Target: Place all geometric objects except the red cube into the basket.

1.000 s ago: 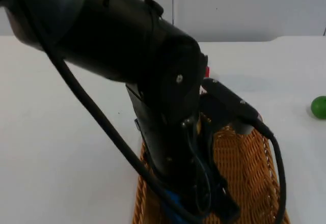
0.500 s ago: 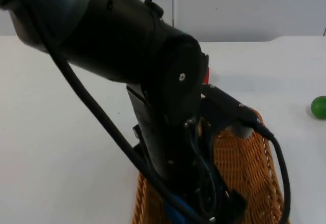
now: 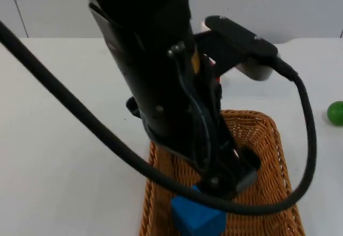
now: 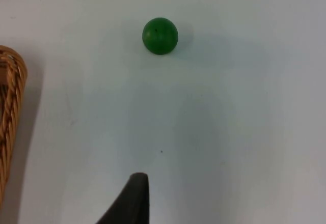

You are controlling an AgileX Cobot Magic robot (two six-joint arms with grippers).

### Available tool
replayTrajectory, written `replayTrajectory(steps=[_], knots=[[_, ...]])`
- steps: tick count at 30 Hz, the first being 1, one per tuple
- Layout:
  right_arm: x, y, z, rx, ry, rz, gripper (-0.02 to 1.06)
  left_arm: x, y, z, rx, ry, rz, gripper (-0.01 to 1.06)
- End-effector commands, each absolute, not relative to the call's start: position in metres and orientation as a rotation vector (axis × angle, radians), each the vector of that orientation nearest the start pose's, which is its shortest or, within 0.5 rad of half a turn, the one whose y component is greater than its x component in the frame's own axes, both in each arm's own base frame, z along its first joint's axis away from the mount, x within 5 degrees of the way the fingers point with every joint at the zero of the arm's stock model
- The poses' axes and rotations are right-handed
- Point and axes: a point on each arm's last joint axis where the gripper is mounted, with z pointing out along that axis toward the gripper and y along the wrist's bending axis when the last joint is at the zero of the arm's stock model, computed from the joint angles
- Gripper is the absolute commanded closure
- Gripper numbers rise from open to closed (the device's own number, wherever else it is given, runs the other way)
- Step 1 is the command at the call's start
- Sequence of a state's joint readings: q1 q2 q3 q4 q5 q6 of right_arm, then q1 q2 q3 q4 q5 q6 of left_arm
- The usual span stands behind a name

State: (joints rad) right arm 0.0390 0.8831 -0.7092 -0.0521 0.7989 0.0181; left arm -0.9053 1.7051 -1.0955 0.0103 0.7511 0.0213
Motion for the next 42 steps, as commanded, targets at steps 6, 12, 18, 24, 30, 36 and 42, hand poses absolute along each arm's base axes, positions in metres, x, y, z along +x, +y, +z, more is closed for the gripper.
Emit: replayTrajectory(steps=[6, 12, 18, 24, 30, 36, 42], knots=[[0.16, 0.002, 0.297, -0.053, 2.458, -0.037, 0.0, 0.234, -0.225, 0.211, 1.12, 2.667, -0.12, 0.0], [0.16, 0.002, 0.296, -0.053, 2.462, -0.037, 0.0, 0.261, -0.18, 0.21, 0.907, 2.823, -0.079, 0.0], [0.16, 0.003, 0.296, -0.05, 2.462, -0.029, 0.0, 0.28, -0.122, 0.216, 0.632, 2.889, -0.054, 0.0], [0.159, 0.004, 0.296, -0.04, 2.463, -0.007, 0.0, 0.274, -0.052, 0.227, 0.288, 2.893, -0.054, 0.0], [0.16, 0.004, 0.296, -0.039, 2.461, -0.004, 0.0, 0.258, -0.021, 0.24, 0.079, 2.827, -0.122, 0.0], [0.16, 0.004, 0.296, -0.039, 2.461, -0.004, 0.0, 0.23, -0.008, 0.256, 0.023, 2.731, -0.157, 0.0], [0.16, 0.004, 0.296, -0.039, 2.461, -0.004, 0.0, 0.189, -0.009, 0.265, 0.02, 2.631, -0.156, 0.0]])
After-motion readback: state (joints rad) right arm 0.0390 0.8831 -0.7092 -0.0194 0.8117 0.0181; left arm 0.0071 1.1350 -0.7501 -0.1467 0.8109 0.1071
